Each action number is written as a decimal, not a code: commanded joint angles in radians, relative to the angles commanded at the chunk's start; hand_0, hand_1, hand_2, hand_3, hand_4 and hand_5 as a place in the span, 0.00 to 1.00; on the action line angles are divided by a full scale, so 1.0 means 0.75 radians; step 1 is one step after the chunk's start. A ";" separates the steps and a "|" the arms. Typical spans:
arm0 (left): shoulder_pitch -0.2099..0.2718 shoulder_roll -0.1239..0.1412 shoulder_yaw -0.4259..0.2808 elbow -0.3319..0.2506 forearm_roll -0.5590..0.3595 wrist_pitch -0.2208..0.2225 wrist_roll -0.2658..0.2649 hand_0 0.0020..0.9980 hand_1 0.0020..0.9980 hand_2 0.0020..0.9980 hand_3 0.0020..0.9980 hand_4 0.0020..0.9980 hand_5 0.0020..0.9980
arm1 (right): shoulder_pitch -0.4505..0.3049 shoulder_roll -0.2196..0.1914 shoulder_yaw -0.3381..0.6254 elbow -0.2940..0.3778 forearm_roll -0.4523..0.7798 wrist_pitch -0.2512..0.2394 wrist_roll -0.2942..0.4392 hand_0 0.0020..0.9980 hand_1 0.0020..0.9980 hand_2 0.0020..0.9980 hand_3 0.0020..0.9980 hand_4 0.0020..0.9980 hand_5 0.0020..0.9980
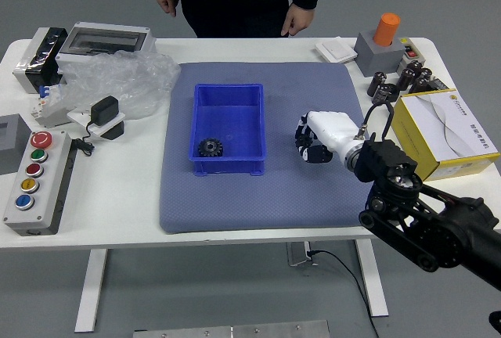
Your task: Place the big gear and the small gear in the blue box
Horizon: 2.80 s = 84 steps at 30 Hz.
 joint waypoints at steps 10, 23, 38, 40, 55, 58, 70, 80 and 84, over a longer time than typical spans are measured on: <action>-0.001 0.003 -0.007 0.000 0.003 -0.003 0.002 0.73 0.68 0.68 0.69 0.43 0.01 | 0.093 -0.015 0.063 0.051 -0.023 0.025 -0.018 0.70 0.52 0.50 0.53 0.55 0.00; 0.000 0.004 -0.012 0.000 0.010 -0.008 0.005 0.73 0.68 0.68 0.69 0.43 0.02 | 0.170 0.076 0.066 0.087 -0.053 0.034 -0.026 0.69 0.52 0.50 0.53 0.57 0.00; 0.007 0.000 -0.014 0.000 0.029 -0.015 0.012 0.72 0.68 0.68 0.69 0.43 0.02 | 0.196 0.257 0.013 0.039 -0.053 0.019 -0.017 0.69 0.52 0.50 0.53 0.58 0.00; 0.006 0.000 -0.015 0.000 0.031 -0.016 0.013 0.72 0.68 0.68 0.69 0.43 0.02 | 0.193 0.274 0.010 0.031 -0.034 0.016 -0.016 0.69 0.52 0.50 0.53 0.58 0.00; 0.009 -0.003 -0.011 0.000 0.038 -0.017 0.012 0.72 0.68 0.68 0.69 0.43 0.02 | 0.177 0.298 0.058 0.004 0.059 0.061 -0.020 0.68 0.60 0.77 0.91 0.78 0.25; 0.009 -0.004 -0.010 0.000 0.036 -0.016 0.011 0.72 0.68 0.68 0.69 0.43 0.02 | 0.174 0.294 0.067 0.006 0.061 0.072 -0.026 0.68 0.60 0.77 0.91 0.78 0.25; 0.005 -0.006 -0.005 0.000 0.021 -0.010 0.003 0.72 0.67 0.67 0.68 0.43 0.02 | 0.099 0.191 0.223 0.106 0.063 0.060 -0.024 0.73 0.67 0.78 0.87 0.80 0.29; 0.003 -0.009 0.004 0.000 0.008 -0.002 -0.006 0.72 0.67 0.68 0.68 0.43 0.02 | -0.001 0.083 0.443 0.182 0.149 -0.011 0.073 0.77 0.73 0.82 0.87 0.79 0.30; -0.002 -0.011 0.004 0.000 0.006 -0.001 -0.010 0.72 0.67 0.67 0.68 0.43 0.02 | -0.041 0.051 0.507 0.197 0.212 -0.053 0.145 0.80 0.77 0.87 0.84 0.83 0.42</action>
